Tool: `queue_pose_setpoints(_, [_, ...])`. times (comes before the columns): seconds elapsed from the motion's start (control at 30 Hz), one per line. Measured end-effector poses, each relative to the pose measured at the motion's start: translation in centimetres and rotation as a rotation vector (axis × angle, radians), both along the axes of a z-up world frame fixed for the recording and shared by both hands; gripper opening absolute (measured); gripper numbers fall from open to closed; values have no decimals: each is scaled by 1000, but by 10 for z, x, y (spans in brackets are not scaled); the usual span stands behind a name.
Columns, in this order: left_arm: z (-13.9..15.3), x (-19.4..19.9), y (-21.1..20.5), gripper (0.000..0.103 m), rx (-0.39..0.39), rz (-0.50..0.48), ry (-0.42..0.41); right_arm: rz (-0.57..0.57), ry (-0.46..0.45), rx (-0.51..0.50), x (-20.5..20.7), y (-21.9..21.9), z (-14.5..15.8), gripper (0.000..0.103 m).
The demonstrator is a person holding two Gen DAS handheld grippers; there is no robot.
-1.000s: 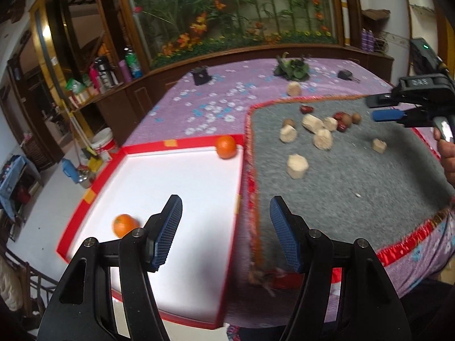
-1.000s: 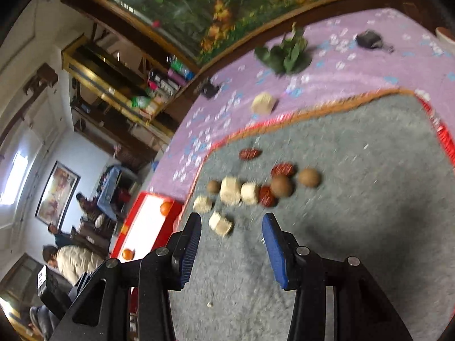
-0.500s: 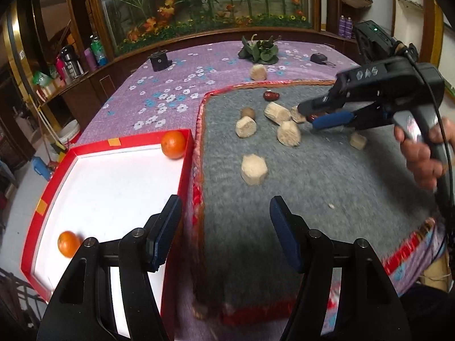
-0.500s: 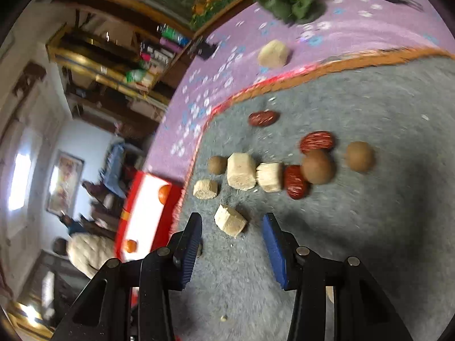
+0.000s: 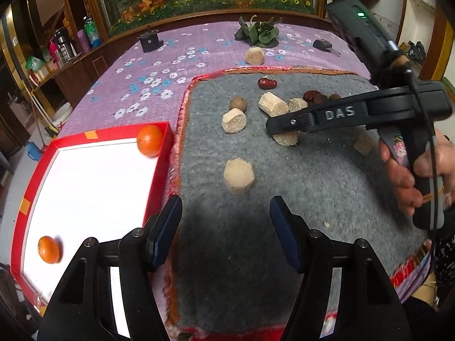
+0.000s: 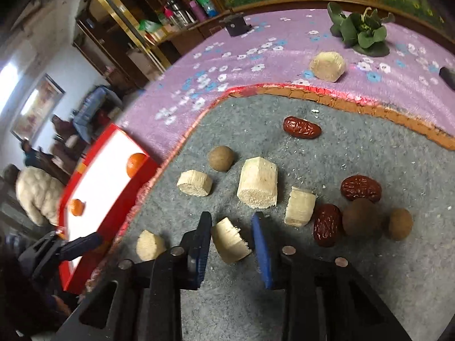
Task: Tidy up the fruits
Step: 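Grasp a hexagonal wooden block with the left gripper while the right grasps a cylindrical block, then place the hexagonal block in the white tray with the left gripper while the right places its block there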
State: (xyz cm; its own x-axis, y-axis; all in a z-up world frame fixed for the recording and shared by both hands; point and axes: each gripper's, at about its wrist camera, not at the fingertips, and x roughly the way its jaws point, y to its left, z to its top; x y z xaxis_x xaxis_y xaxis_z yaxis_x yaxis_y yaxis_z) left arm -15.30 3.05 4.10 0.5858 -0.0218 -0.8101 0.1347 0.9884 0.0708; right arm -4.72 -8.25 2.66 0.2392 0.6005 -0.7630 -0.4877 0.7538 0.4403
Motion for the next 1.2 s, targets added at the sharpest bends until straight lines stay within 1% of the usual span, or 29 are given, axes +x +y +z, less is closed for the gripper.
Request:
queue_pose_setpoints(0.03, [-1, 4, -3, 65, 1, -1, 4, 4, 20, 35, 2, -6, -1, 22])
queue_pose_setpoints(0.13, [-6, 17, -8, 65, 14, 9, 13, 7, 82, 114, 6, -18, -3, 21])
queue_pose_setpoints(0.23, [-14, 30, -9, 63, 23, 28, 26, 8, 107, 167, 6, -22, 1, 21])
queue_pose_setpoints(0.3, [-20, 37, -9, 55, 17, 27, 47, 11, 101, 181, 5, -23, 5, 21])
queue_pose_setpoints(0.33, [-24, 39, -8, 48, 12, 30, 62, 12, 102, 193, 4, -24, 6, 21])
queue_pose_setpoints(0.4, [-25, 40, -8, 44, -1, 27, 51, 11, 104, 208, 2, -27, 9, 21])
queue_pose_setpoints(0.47, [-24, 39, -10, 29, 1, 12, 45, 8, 104, 220, 2, -28, 11, 21])
queue_pose_setpoints(0.5, [-24, 39, -12, 27, 2, 6, 41, 11, 105, 226, 1, -27, 11, 21])
queue_pose_setpoints(0.6, [-24, 36, -15, 27, 27, -2, 26, 26, 87, 240, -2, -23, 13, 21])
queue_pose_setpoints(0.73, [-18, 29, -9, 27, 3, 17, 8, 41, 52, 261, -4, -19, 18, 21])
queue_pose_setpoints(0.87, [1, 15, -2, 27, 21, 49, -60, 34, 31, 281, -2, -22, 19, 21])
queue_pose_setpoints(0.93, [15, 5, 6, 27, 28, 74, -111, 22, 24, 298, 0, -25, 19, 21])
queue_pose_setpoints(1.1, [49, -25, 26, 27, 81, 135, -235, -5, -9, 335, 1, -35, 21, 21])
queue_pose_setpoints(1.2, [64, -39, 39, 27, 108, 171, -291, -26, -27, 345, 2, -38, 21, 21])
